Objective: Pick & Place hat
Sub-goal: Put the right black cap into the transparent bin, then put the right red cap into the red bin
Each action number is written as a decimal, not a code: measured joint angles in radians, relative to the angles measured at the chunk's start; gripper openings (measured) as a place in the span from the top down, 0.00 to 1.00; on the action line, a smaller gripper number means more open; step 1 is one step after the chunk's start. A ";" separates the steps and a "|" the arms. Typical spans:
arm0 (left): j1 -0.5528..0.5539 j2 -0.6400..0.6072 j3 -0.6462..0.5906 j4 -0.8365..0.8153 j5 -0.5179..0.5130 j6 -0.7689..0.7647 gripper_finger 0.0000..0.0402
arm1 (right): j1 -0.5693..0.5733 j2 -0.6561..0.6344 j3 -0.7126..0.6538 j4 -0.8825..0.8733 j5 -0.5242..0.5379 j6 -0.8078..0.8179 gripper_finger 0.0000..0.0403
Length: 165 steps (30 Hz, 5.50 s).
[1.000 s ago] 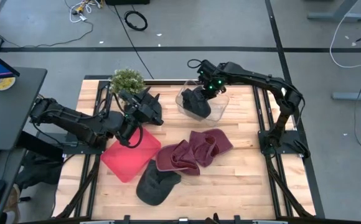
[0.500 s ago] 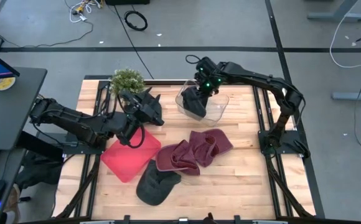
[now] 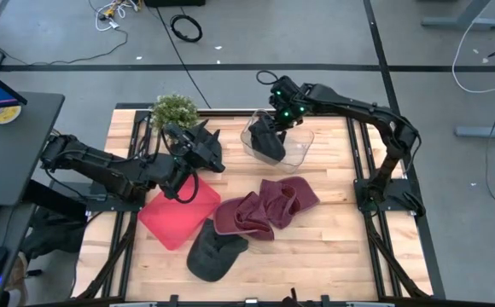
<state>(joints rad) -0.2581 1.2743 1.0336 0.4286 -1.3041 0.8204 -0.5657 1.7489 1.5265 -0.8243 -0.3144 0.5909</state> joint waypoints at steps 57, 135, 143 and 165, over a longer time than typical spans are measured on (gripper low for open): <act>0.025 0.000 0.000 -0.083 0.064 -0.170 0.50 | 0.507 -0.560 -0.299 -0.361 0.231 0.093 0.39; 0.076 0.000 0.103 -0.310 0.797 -0.630 0.50 | 0.780 -0.725 -0.231 -0.153 0.068 0.062 0.99; 0.185 0.007 0.319 -0.706 1.323 -1.007 0.50 | 0.760 -0.747 -0.211 -0.116 0.017 0.075 0.99; 0.215 0.008 0.357 -0.734 1.447 -0.970 0.50 | 0.702 -0.675 -0.211 0.131 -0.097 0.065 0.99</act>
<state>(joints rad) -0.0429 1.2824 1.3911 -0.3058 0.1434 -0.1493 0.1359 1.0735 1.3151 -0.6936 -0.4116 0.6561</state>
